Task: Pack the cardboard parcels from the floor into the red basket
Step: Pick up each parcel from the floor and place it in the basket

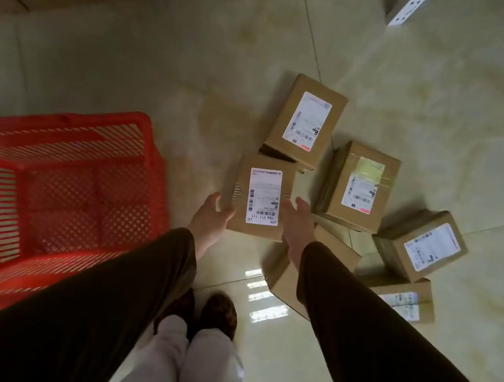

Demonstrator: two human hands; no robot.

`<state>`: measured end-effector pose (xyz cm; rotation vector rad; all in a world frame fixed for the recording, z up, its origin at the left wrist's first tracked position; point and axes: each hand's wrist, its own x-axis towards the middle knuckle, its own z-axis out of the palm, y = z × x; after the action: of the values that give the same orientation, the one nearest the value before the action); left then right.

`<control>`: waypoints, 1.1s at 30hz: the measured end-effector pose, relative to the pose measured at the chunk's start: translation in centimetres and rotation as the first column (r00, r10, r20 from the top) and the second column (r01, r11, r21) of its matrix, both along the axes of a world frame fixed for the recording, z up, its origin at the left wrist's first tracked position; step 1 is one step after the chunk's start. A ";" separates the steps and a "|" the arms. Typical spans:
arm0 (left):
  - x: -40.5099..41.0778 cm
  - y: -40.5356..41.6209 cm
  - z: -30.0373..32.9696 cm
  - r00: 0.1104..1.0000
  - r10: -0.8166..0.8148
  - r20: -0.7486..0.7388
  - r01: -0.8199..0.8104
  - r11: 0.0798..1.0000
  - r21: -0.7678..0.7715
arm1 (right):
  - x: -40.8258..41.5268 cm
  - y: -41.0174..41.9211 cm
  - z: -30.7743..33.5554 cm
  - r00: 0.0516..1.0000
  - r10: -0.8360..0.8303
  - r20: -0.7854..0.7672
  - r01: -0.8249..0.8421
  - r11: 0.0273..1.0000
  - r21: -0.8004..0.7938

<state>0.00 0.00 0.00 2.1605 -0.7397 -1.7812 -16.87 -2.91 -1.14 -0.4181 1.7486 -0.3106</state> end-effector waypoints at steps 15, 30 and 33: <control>-1.6 0.1 0.5 0.989 0.060 -0.135 -0.067 0.997 -0.046 | 0.2 1.2 -0.4 0.997 0.019 -0.071 -0.027 0.992 -0.121; 7.5 4.8 19.0 0.924 0.330 -0.194 -0.376 0.877 -0.299 | 10.0 3.9 20.3 0.997 -0.016 -0.077 -0.023 0.880 -0.474; 12.4 6.7 20.8 0.906 0.369 -0.207 -0.419 0.853 -0.312 | 15.0 5.2 20.8 0.998 0.011 -0.057 -0.036 0.885 -0.465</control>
<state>12.40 6.69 20.78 1.7737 -0.4853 -1.4409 -1.85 2.34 19.65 -0.7997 1.7110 -0.7162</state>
